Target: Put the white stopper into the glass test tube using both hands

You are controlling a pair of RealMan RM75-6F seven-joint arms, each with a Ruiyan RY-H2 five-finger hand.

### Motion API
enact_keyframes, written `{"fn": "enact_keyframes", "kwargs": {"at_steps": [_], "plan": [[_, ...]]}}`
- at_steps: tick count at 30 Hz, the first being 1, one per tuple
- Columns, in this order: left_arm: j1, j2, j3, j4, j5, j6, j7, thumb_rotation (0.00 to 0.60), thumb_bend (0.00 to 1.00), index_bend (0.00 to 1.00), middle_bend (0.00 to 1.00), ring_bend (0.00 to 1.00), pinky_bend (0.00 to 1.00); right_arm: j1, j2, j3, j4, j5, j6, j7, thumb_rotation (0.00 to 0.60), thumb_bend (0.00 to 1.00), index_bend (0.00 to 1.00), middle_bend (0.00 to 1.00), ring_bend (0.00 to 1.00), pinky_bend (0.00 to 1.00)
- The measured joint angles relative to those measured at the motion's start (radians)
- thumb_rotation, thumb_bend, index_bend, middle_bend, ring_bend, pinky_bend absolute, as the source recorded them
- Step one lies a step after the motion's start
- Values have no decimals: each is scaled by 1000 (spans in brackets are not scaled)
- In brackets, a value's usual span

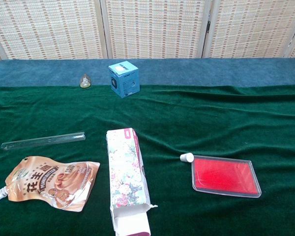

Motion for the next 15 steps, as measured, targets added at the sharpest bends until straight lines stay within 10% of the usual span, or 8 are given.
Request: {"fn": "enact_keyframes", "kwargs": {"at_steps": [15], "plan": [[-6,4,-5,-5,-5,-7,4,600,344,225,215,141,0,1,5,18,-17,-50,-24,-22,442,439,2,231,334,207]]}}
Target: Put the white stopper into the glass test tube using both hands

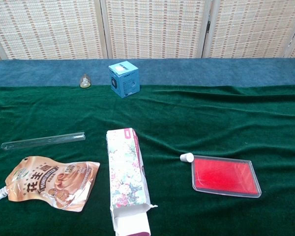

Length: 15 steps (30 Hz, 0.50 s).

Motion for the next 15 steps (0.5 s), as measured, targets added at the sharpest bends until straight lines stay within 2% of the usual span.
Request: {"fn": "enact_keyframes", "kwargs": {"at_steps": [5,7,9,11,13,14,15], "plan": [[-3,0,-5,-2,-7,-3,0,600,343,225,215,141,0,20,7,5,-25,-32,-22,-30,443,439,17,307,428,396],[-5,1,-6,-3,-9,-6,1,600,344,224,215,141,0,32,10,6,-35,-43,-39,-47,444,440,36,358,506,475],[-7,1,-7,-4,-8,-7,3,600,344,224,215,141,0,51,13,7,-50,-58,-68,-73,443,439,62,434,639,574],[-8,1,-7,-6,-8,-7,5,600,344,224,215,140,0,76,15,8,-66,-74,-108,-102,443,439,92,593,843,718],[-8,1,-7,-7,-9,-8,5,600,343,224,215,141,0,101,15,9,-81,-86,-150,-127,444,452,119,744,960,815],[-8,2,-7,-8,-10,-9,4,600,343,224,215,141,0,120,14,9,-90,-92,-183,-144,445,492,133,818,996,867],[-8,2,-7,-8,-10,-9,4,600,343,224,215,141,0,134,13,10,-98,-95,-210,-157,444,525,137,844,1000,892]]}}
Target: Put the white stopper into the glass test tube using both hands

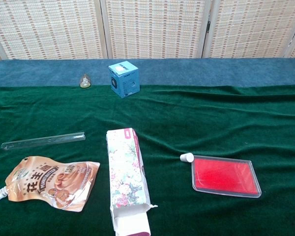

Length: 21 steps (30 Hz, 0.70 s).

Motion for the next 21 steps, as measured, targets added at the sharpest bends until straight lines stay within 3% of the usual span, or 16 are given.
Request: {"fn": "enact_keyframes", "kwargs": {"at_steps": [4,7,14,21], "plan": [[2,4,4,-3,6,3,0,600,343,224,215,141,0,71,-10,5,-29,-1,-134,-56,446,741,173,938,1000,993],[4,5,5,-2,7,6,-1,600,344,224,215,141,0,129,-24,11,-47,18,-250,-101,440,835,185,966,1000,1000],[3,4,8,6,-5,-8,-5,600,344,224,215,141,0,265,-74,29,-71,141,-503,-223,441,858,185,987,1000,1000],[0,-2,9,15,-8,-14,-10,600,343,220,215,141,0,373,-129,48,-77,301,-646,-344,441,865,189,988,1000,1000]]}}
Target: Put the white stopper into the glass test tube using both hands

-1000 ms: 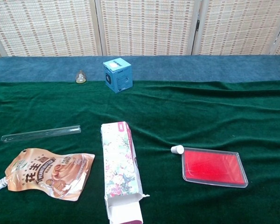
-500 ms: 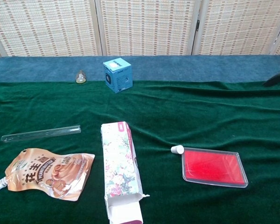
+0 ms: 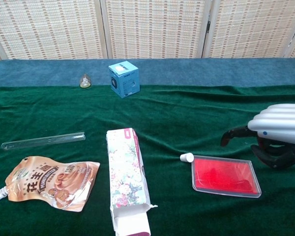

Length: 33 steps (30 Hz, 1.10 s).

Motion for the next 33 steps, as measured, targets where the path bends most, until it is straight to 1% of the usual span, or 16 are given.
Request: {"fn": "enact_keyframes", "kwargs": {"at_steps": [5,14,19,26,33], "plan": [[-1,-2,-1,9,-7,-5,-7,600,343,219,215,141,0,65,-57,9,3,68,-43,-51,440,865,194,988,1000,1000],[2,-2,0,23,-13,-5,-24,600,343,219,215,140,0,141,-133,5,27,142,-66,-104,439,865,199,992,1000,1000],[6,-3,1,33,-18,-3,-33,600,344,219,215,140,0,148,-136,-14,20,155,-40,-116,441,865,206,992,1000,1000],[4,-6,2,33,-14,-5,-31,600,344,219,215,141,0,140,-107,-47,-7,158,11,-121,441,866,211,992,1000,1000],[5,-6,3,31,-16,-5,-25,600,343,219,215,141,0,164,-136,-47,26,178,8,-119,439,866,211,992,1000,1000]]}}
